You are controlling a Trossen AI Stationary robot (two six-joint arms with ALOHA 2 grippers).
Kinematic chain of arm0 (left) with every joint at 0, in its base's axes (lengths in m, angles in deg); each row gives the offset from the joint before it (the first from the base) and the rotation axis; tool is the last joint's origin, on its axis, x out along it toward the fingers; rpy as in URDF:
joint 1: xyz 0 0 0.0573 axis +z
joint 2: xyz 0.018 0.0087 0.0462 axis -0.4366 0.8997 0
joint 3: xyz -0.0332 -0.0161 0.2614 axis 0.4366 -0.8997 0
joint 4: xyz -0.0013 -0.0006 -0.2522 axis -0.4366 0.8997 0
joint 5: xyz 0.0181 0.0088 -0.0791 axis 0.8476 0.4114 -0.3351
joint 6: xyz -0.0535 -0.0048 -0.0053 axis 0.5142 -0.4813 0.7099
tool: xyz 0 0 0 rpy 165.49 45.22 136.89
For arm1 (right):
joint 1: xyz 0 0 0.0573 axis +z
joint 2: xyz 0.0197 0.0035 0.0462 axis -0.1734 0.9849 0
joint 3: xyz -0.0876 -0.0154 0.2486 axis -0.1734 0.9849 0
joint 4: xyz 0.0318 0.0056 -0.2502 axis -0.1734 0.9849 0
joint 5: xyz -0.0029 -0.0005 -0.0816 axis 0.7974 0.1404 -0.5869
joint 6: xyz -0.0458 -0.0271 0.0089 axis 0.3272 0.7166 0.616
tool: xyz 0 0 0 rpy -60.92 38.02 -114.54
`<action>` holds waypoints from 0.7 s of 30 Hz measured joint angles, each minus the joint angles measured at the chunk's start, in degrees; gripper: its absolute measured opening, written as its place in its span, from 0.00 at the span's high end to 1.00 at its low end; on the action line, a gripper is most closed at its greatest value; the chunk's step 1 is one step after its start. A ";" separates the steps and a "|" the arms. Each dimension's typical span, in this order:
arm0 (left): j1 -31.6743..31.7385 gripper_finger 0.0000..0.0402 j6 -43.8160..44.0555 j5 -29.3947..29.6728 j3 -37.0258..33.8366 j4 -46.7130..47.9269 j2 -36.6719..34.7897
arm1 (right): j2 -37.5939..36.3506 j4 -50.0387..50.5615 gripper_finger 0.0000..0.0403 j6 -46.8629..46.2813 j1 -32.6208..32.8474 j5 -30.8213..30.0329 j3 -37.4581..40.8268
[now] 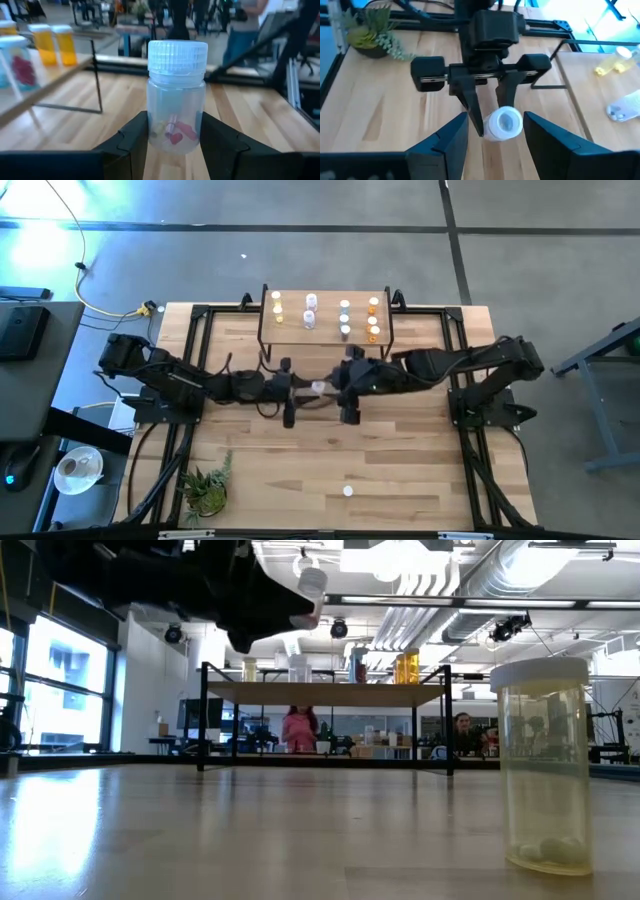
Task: Pick and place medicine bottles onto shelf by color
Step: Put the transparent pill bottle on the shelf aligned with the transparent pill bottles
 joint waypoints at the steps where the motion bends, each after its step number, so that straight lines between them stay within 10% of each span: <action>1: 0.56 0.65 0.00 -0.16 -0.60 -1.68 0.00 | 0.00 -0.24 0.55 0.00 -0.78 0.37 0.00; 21: 9.81 0.65 -2.96 2.09 -1.57 -7.52 0.00 | 0.43 -9.94 0.55 -0.94 -17.48 12.94 0.00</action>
